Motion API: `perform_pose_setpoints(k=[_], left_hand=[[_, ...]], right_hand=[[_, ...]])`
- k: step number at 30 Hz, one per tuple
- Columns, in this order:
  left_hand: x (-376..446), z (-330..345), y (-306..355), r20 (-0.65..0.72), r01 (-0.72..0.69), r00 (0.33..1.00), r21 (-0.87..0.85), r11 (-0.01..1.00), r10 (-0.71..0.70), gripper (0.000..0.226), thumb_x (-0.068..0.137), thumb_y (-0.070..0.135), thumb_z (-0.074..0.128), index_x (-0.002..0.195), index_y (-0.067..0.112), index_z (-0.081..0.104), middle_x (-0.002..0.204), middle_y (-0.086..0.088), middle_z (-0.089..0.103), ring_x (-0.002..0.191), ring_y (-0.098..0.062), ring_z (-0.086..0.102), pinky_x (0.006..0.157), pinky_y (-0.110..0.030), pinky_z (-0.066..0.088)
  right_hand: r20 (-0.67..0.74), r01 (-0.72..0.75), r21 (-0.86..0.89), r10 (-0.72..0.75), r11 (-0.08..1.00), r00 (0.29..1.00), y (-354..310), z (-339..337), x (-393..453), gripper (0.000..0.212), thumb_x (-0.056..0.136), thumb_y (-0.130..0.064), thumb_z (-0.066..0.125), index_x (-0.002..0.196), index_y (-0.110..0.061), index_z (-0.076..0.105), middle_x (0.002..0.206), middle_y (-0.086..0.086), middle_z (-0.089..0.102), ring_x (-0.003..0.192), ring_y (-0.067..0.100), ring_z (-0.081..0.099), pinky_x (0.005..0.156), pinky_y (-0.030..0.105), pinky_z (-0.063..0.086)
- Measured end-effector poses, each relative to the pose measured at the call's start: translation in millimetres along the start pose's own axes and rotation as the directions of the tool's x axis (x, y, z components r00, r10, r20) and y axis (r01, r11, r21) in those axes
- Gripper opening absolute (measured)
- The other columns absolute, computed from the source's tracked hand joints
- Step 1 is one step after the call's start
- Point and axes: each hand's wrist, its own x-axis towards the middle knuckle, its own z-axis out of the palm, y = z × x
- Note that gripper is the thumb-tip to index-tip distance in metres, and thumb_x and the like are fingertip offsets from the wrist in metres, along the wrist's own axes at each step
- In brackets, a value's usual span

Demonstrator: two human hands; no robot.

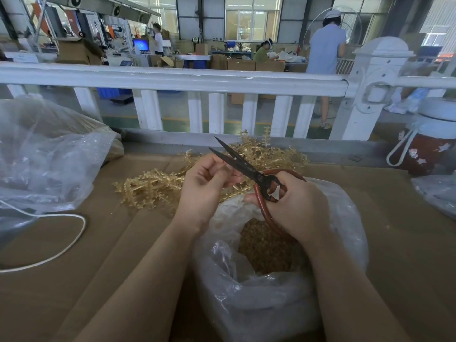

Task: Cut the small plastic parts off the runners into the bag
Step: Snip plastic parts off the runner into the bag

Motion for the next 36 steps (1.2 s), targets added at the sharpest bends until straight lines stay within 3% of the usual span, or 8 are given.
perform_pose_setpoints(k=[6, 11, 15, 19, 24, 27, 31, 36], left_hand=[[-1.1, 1.4, 1.4, 0.01, -0.016, 1.0, 0.022, 1.0, 0.016, 0.023, 0.099, -0.002, 0.051, 0.097, 0.013, 0.068, 0.082, 0.005, 0.075, 0.077, -0.009, 0.069, 0.076, -0.022, 0.054], [-0.5, 1.8, 1.6, 0.011, -0.011, 1.0, 0.015, 1.0, 0.011, 0.022, 0.099, -0.003, 0.051, 0.097, 0.012, 0.068, 0.082, 0.003, 0.074, 0.077, -0.009, 0.069, 0.074, -0.02, 0.053], [-0.4, 1.4, 0.7, 0.001, 0.007, 1.0, 0.014, 1.0, -0.007, 0.019, 0.1, -0.002, 0.05, 0.097, 0.008, 0.067, 0.08, 0.002, 0.073, 0.076, -0.01, 0.069, 0.074, -0.021, 0.053], [-0.3, 1.0, 0.7, 0.003, 0.017, 1.0, -0.002, 1.0, -0.017, 0.016, 0.1, 0.0, 0.051, 0.096, 0.005, 0.066, 0.08, 0.002, 0.072, 0.076, -0.011, 0.068, 0.075, -0.022, 0.053], [0.9, 0.1, 0.7, -0.022, 0.099, 0.995, -0.111, 0.989, -0.102, 0.013, 0.098, 0.003, 0.054, 0.094, 0.008, 0.065, 0.08, -0.002, 0.074, 0.075, -0.013, 0.07, 0.073, -0.022, 0.055], [1.6, 0.1, 0.8, -0.016, 0.125, 0.992, -0.123, 0.984, -0.128, 0.012, 0.099, 0.004, 0.053, 0.096, 0.008, 0.065, 0.081, -0.002, 0.075, 0.074, -0.013, 0.071, 0.071, -0.021, 0.055], [0.8, 0.4, 0.9, 0.012, 0.147, 0.989, -0.107, 0.983, -0.147, 0.014, 0.099, 0.003, 0.052, 0.096, 0.009, 0.065, 0.086, -0.005, 0.076, 0.077, -0.015, 0.071, 0.073, -0.023, 0.055], [0.7, -6.1, 3.0, 0.083, 0.233, 0.97, -0.048, 0.971, -0.229, 0.017, 0.093, 0.001, 0.057, 0.088, 0.013, 0.068, 0.086, -0.009, 0.074, 0.076, -0.018, 0.069, 0.074, -0.027, 0.054]], right_hand=[[0.015, 0.002, 0.0, -0.002, 1.0, 1.0, 0.3, -0.8, 0.0, 0.058, 0.069, -0.088, 0.057, 0.084, -0.033, 0.065, 0.069, -0.022, 0.056, 0.063, -0.01, 0.049, 0.055, 0.008, 0.03], [0.023, 0.001, 0.024, -0.002, 1.0, 1.0, 1.7, 1.0, 0.5, 0.062, 0.067, -0.088, 0.057, 0.083, -0.029, 0.067, 0.071, -0.016, 0.063, 0.065, 0.002, 0.057, 0.058, 0.02, 0.047], [0.047, -0.006, 0.054, 0.004, 0.999, 0.999, 1.2, 0.2, 0.3, 0.062, 0.065, -0.089, 0.056, 0.081, -0.03, 0.067, 0.068, -0.019, 0.061, 0.063, -0.002, 0.055, 0.056, 0.014, 0.041], [0.074, -0.045, 0.102, 0.037, 0.994, 0.997, -2.0, 0.3, -0.4, 0.047, 0.061, -0.091, 0.057, 0.069, -0.044, 0.052, 0.061, -0.025, 0.054, 0.06, -0.007, 0.052, 0.054, 0.012, 0.032], [0.166, -0.225, 0.369, 0.174, 0.902, 0.971, -3.1, 0.2, 2.0, 0.059, 0.05, -0.092, 0.062, 0.069, -0.036, 0.065, 0.068, -0.026, 0.066, 0.063, -0.003, 0.062, 0.053, 0.016, 0.043], [0.219, -0.305, 0.534, 0.22, 0.788, 0.951, -6.3, -3.8, 4.7, 0.045, 0.058, -0.071, 0.076, 0.074, -0.029, 0.073, 0.067, -0.01, 0.072, 0.058, 0.002, 0.066, 0.052, 0.016, 0.05], [0.312, -0.372, 0.663, 0.212, 0.65, 0.926, -7.5, -7.1, 5.6, 0.015, 0.084, -0.024, 0.08, 0.079, -0.013, 0.074, 0.065, 0.004, 0.073, 0.056, 0.011, 0.069, 0.054, 0.013, 0.05], [0.275, -0.387, 0.701, 0.273, 0.6, 0.922, -10.2, -10.4, 7.8, 0.014, 0.091, -0.011, 0.072, 0.077, -0.016, 0.072, 0.069, 0.004, 0.075, 0.066, 0.012, 0.071, 0.068, 0.017, 0.052]])
